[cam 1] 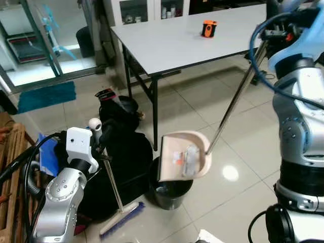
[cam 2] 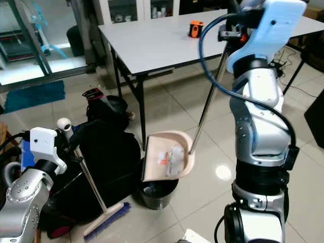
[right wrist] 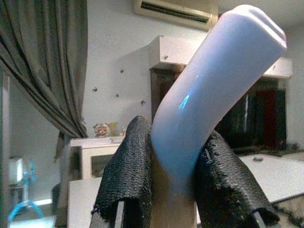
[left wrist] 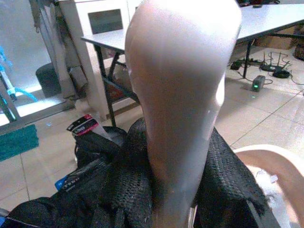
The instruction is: Sweep floor
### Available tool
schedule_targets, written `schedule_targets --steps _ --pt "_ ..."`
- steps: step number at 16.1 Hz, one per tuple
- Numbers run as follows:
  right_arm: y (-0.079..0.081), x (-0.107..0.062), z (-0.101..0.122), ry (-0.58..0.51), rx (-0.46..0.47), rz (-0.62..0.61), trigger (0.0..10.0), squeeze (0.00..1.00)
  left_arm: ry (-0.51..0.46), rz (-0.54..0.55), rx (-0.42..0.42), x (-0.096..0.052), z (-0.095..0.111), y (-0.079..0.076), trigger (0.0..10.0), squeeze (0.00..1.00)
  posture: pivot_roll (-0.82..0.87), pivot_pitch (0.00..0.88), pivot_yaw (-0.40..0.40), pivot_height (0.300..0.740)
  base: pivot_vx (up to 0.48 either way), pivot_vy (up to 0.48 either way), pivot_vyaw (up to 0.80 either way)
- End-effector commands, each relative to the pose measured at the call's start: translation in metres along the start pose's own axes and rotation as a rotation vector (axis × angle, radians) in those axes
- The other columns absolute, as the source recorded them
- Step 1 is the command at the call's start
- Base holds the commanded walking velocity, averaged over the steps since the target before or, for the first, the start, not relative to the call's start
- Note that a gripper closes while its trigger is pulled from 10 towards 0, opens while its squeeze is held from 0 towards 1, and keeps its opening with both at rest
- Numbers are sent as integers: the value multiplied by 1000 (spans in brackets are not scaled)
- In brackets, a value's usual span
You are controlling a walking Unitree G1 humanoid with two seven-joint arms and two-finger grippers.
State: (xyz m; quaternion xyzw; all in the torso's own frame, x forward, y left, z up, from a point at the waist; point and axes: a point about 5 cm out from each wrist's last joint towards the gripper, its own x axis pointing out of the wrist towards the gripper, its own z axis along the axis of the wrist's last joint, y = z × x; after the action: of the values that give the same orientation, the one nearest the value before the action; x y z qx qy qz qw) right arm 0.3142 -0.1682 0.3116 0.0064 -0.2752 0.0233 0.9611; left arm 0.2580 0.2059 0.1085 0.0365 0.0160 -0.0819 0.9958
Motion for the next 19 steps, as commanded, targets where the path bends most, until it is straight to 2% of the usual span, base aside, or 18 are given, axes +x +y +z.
schedule_targets --steps 1,4,5,7,9,12,14,17,19 --pt "10 -1 2 -47 -31 56 10000 0 -19 -4 8 4 6 2 10000 0 56 0 30 740 0 0 0" --pt "26 -6 -6 -68 -67 125 10000 0 -20 -2 9 4 7 2 10000 0 58 0 27 740 0 0 0" --pt "41 -11 -11 -91 -93 185 10000 0 -21 -1 9 4 7 2 10000 0 61 0 25 740 0 0 0" --pt "57 -19 -16 -130 -122 252 10000 0 -23 0 8 5 7 2 10000 0 61 0 24 740 0 0 0" --pt "80 -30 -25 -160 -99 329 10000 0 -24 0 9 4 8 1 10000 0 63 0 21 740 0 0 0" --pt "95 -38 -30 -173 -100 393 10000 0 -25 3 7 4 8 0 10000 0 64 0 16 740 0 0 0" --pt "118 -55 -38 -203 -140 541 10000 0 -25 4 5 5 8 0 10000 0 63 0 13 740 0 0 0" --pt "127 -65 -41 -221 -185 622 10000 0 -23 6 4 5 8 -1 10000 0 65 0 10 740 0 0 0" --pt "130 -68 -42 -219 -177 643 10000 0 -25 7 4 5 8 -1 10000 0 63 0 7 740 0 0 0"
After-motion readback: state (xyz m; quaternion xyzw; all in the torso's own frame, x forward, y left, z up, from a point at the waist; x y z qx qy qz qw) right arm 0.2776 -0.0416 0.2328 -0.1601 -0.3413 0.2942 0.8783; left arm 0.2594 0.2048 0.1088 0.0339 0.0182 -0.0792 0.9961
